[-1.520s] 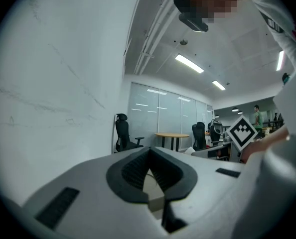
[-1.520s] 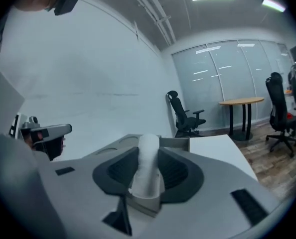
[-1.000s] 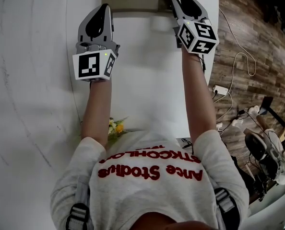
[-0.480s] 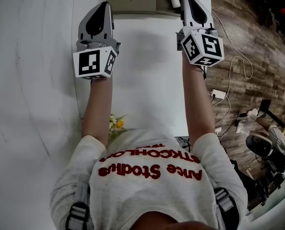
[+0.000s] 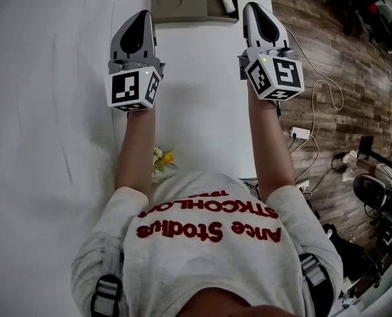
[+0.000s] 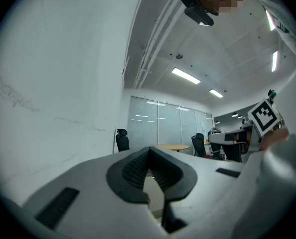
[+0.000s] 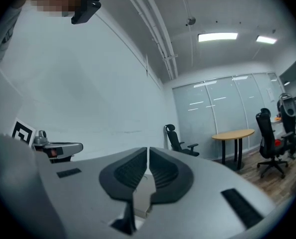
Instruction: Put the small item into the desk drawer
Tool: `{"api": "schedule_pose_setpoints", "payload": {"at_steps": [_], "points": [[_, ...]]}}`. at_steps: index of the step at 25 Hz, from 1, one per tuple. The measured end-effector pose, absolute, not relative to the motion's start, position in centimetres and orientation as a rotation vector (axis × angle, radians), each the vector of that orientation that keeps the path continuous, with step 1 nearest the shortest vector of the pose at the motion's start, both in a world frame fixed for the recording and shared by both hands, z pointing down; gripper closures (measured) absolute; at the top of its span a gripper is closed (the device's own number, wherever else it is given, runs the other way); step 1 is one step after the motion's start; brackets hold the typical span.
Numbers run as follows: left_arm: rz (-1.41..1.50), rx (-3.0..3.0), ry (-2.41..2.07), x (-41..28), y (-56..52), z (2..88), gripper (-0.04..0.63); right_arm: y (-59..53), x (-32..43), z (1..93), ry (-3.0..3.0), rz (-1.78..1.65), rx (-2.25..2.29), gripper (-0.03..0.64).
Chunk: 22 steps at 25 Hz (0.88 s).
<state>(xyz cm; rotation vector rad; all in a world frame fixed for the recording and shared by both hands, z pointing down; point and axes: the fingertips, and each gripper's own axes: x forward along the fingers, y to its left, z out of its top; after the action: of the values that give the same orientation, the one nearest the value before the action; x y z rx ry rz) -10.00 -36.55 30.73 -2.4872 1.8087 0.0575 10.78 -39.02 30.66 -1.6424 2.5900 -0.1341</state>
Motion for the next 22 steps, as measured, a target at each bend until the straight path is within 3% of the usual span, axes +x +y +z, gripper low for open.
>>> {"api": "schedule_pose_setpoints", "payload": {"at_steps": [22], "points": [[0.016, -2.420, 1.762, -10.3, -23.5, 27.5, 0.589, -25.5, 12.0, 27.3, 2.592, -0.028, -1.634, 0.612]]}}
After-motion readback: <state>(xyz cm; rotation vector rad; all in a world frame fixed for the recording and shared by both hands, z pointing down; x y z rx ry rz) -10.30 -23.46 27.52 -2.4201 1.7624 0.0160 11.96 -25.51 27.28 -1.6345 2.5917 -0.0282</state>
